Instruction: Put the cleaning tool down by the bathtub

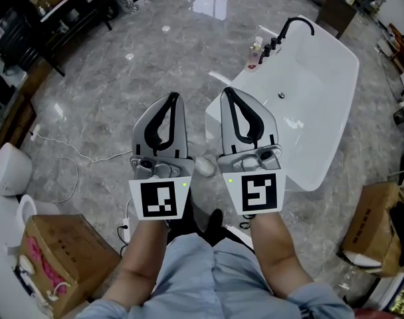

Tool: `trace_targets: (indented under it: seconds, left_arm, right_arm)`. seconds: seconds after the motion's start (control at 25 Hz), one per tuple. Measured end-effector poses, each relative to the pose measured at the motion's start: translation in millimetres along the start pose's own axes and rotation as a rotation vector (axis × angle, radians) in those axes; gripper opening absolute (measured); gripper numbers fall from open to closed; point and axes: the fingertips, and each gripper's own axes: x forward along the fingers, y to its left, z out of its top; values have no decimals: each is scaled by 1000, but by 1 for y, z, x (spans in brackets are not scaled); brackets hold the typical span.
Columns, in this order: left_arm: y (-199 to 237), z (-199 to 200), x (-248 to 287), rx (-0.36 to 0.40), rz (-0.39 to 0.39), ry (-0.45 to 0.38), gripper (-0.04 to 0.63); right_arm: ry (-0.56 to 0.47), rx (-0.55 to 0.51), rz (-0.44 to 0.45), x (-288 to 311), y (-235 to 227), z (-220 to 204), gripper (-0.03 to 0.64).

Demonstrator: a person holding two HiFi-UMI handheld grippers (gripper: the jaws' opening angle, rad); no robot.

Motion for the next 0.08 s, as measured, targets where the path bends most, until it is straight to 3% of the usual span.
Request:
trace_targets:
  seconds: [0.08]
  left_arm:
    - [0, 0, 1, 0, 3, 1, 17]
  right_arm:
    - [-7, 2, 0, 0, -1, 1, 12]
